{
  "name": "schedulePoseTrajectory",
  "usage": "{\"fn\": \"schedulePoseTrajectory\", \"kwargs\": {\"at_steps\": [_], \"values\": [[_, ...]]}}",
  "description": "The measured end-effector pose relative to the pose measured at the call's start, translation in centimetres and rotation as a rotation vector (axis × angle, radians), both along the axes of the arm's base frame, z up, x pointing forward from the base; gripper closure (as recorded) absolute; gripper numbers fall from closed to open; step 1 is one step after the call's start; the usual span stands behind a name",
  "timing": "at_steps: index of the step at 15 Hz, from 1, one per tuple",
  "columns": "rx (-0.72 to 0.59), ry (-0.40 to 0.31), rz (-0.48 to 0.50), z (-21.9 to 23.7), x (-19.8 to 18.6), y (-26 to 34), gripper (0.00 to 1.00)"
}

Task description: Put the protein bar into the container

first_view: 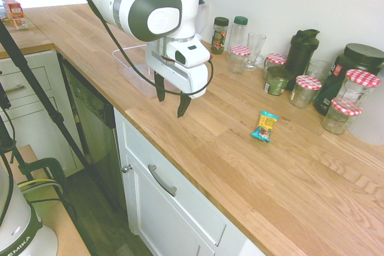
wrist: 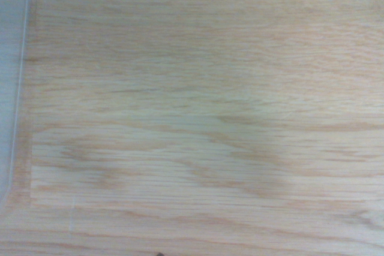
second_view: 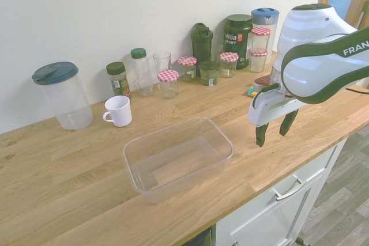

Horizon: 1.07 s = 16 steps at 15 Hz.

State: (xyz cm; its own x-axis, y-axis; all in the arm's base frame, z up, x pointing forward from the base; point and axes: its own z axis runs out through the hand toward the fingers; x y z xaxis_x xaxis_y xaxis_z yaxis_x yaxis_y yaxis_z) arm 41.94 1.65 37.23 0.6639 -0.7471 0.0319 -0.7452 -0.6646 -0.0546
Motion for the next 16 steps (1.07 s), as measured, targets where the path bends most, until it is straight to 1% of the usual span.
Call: {"fn": "schedulePoseTrajectory", "kwargs": {"at_steps": [4,9,13,16], "values": [[-0.006,-0.009,-0.010,0.3,0.0,-0.7,0.00],[-0.004,-0.040,-0.065,1.1,0.6,-4.2,0.00],[0.002,-0.071,-0.100,2.6,2.4,-8.3,0.00],[-0.005,-0.078,-0.118,2.8,4.5,-10.5,0.00]]}}
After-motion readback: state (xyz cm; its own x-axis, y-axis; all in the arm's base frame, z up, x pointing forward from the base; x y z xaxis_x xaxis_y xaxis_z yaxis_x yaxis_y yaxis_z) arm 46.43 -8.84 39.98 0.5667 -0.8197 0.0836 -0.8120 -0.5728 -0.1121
